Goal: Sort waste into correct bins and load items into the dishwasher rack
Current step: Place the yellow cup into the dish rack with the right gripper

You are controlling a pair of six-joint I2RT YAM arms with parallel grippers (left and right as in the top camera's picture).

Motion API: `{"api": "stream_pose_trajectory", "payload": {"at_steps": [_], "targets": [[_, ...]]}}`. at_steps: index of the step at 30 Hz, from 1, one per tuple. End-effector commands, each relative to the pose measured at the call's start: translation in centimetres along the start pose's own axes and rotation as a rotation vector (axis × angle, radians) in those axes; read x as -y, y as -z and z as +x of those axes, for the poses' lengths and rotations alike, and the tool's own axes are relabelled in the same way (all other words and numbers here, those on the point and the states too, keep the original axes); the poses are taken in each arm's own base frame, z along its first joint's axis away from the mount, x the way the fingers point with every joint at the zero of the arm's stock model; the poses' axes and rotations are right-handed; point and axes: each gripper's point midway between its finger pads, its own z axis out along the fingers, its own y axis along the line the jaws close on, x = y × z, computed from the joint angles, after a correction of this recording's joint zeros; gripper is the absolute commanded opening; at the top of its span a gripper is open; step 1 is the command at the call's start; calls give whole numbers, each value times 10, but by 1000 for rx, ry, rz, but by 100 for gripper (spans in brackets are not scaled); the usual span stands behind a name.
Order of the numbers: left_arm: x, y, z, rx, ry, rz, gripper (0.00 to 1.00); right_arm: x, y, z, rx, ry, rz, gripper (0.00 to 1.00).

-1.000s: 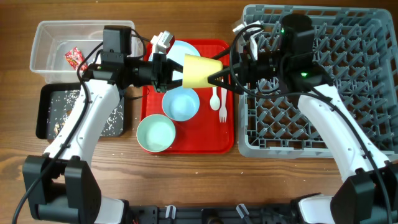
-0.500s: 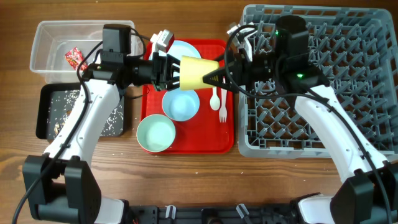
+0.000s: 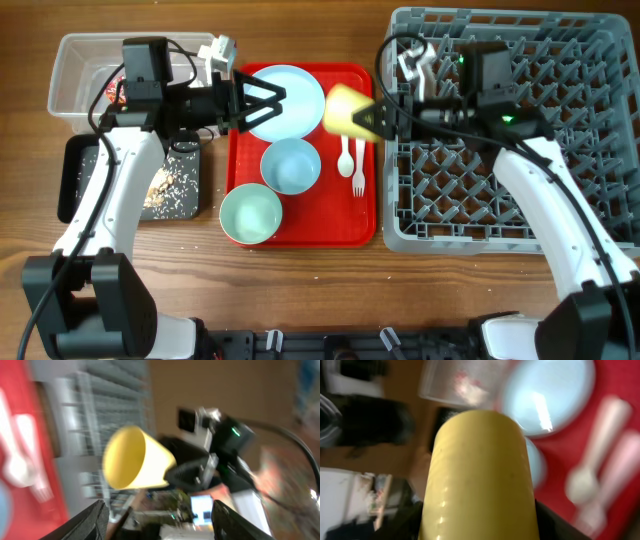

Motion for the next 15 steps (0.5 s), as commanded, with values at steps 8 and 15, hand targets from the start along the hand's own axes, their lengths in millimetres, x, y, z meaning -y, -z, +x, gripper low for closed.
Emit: {"api": "stream_pose_trajectory", "payload": {"at_steps": [8, 15], "targets": [[-110, 44, -17, 263, 118, -698, 71, 34, 88, 3, 31, -55, 613, 64], [-125, 54, 4, 205, 154, -795, 73, 63, 104, 53, -143, -229, 805, 64]]}}
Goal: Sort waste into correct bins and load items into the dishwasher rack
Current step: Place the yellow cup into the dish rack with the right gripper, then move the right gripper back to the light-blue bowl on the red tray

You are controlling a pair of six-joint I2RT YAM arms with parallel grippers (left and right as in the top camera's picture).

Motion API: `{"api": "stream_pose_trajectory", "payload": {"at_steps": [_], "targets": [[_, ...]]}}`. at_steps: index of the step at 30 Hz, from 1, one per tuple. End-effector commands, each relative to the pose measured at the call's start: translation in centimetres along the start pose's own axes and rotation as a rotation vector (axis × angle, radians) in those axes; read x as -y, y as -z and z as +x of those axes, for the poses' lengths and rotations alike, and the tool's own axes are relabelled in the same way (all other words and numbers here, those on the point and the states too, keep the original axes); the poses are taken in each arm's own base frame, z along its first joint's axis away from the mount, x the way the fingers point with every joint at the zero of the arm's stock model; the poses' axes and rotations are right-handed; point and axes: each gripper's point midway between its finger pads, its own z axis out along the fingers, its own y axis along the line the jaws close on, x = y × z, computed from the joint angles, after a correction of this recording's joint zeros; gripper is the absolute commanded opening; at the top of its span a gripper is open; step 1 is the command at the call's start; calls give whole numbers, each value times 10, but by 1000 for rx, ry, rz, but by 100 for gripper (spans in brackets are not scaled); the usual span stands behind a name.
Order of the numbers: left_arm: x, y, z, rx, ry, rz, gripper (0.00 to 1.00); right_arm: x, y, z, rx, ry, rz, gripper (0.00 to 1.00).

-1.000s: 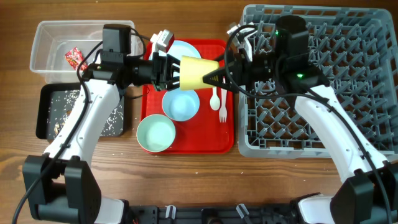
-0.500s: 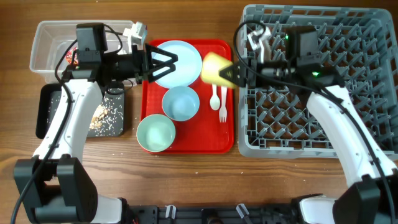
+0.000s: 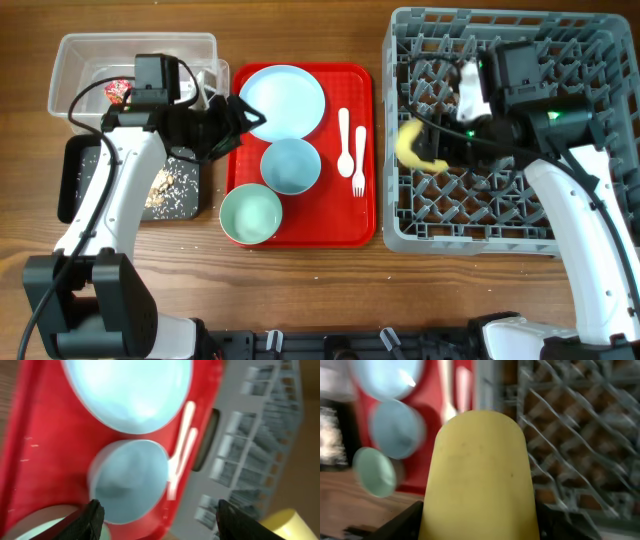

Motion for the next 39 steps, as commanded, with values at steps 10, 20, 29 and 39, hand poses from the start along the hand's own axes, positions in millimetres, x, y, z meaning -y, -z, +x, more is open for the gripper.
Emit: {"api": "stream_pose_trajectory", "payload": {"at_steps": [10, 20, 29, 39], "targets": [[-23, 9, -4, 49, -76, -156, 78, 27, -27, 35, -234, -39, 189, 64], [-23, 9, -3, 44, -85, -159, 79, 29, -49, 55, -394, -44, 254, 65], [-24, 9, 0, 34, -94, -164, 79, 38, -73, 65, -454, -53, 277, 67], [-24, 9, 0, 34, -95, -164, 79, 38, -83, 61, -431, -49, 267, 89]]}}
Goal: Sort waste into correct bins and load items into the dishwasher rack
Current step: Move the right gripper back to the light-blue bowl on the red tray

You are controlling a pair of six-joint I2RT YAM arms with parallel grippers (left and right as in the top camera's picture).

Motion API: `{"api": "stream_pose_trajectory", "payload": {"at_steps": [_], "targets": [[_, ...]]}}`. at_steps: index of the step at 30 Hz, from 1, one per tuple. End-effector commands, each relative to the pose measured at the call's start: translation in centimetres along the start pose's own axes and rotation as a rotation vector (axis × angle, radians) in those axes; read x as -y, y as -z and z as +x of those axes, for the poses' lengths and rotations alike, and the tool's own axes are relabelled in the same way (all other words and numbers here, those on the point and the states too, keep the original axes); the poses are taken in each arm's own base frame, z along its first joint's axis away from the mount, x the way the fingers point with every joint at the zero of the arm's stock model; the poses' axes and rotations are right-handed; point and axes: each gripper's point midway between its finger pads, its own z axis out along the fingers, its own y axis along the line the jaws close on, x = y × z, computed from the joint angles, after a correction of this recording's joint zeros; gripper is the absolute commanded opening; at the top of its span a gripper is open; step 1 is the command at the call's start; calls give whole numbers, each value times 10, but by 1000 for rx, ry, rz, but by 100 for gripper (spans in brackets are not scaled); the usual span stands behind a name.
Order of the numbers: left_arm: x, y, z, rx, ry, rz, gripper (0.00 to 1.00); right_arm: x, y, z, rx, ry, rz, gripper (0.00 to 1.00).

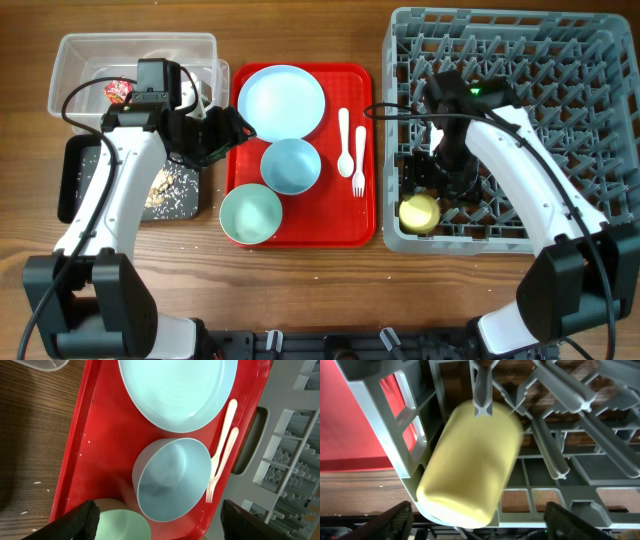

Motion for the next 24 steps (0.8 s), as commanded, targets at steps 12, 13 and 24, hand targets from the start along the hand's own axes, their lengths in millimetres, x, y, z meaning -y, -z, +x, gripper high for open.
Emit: {"api": "stream_pose_trajectory", "payload": {"at_steps": [12, 13, 24], "targets": [[1, 7, -6, 40, -43, -24, 79, -47, 117, -70, 429, 96, -167, 80], [1, 7, -6, 42, -43, -27, 79, -54, 125, -73, 454, 116, -194, 80], [3, 31, -20, 132, -66, -81, 78, -154, 87, -104, 493, 251, -354, 72]]}}
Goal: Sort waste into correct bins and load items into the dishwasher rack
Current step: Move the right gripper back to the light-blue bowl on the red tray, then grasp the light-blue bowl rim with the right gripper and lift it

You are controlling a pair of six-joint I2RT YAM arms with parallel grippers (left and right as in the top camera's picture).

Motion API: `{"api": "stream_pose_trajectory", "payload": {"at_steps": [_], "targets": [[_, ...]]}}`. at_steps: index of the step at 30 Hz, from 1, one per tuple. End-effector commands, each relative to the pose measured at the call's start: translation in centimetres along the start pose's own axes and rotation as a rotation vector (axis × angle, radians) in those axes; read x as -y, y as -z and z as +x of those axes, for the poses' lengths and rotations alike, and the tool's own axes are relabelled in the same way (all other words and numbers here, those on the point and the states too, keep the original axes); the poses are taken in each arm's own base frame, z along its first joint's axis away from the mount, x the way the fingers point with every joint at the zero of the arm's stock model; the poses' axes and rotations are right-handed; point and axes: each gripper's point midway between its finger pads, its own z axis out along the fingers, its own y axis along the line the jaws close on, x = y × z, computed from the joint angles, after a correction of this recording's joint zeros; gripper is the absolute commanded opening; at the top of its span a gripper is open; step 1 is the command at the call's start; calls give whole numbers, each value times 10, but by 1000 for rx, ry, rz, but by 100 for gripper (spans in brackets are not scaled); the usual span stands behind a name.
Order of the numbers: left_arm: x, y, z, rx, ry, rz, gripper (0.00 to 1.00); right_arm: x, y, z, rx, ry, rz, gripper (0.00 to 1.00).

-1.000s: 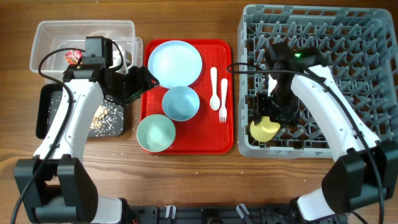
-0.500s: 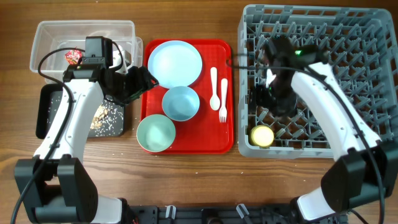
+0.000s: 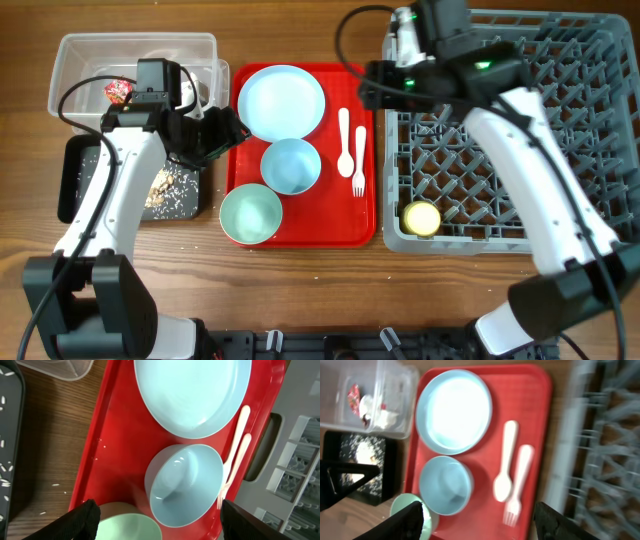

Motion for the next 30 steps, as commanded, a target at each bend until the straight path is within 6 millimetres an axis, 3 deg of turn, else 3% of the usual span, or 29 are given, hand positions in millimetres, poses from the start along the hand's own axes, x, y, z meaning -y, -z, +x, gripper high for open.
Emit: {"api": "stream_pose_trajectory", "payload": {"at_steps": [1, 8, 9, 15, 17, 25, 30], "targets": [[11, 35, -20, 125, -59, -35, 78, -14, -59, 29, -140, -12, -19, 72], [-3, 85, -44, 338, -77, -193, 95, -20, -134, 67, -291, -21, 21, 63], [-6, 87, -45, 349, -75, -212, 99, -19, -144, 76, -324, -22, 26, 60], [-12, 87, -44, 348, -68, -244, 100, -8, -179, 106, -435, -30, 67, 54], [-12, 87, -44, 348, -68, -244, 100, -5, -190, 114, -459, -29, 78, 47], [-12, 87, -44, 348, -68, -244, 100, -4, -201, 118, -469, -40, 75, 4], [-12, 87, -44, 348, -68, -244, 100, -12, -195, 116, -472, -47, 33, 4]]}}
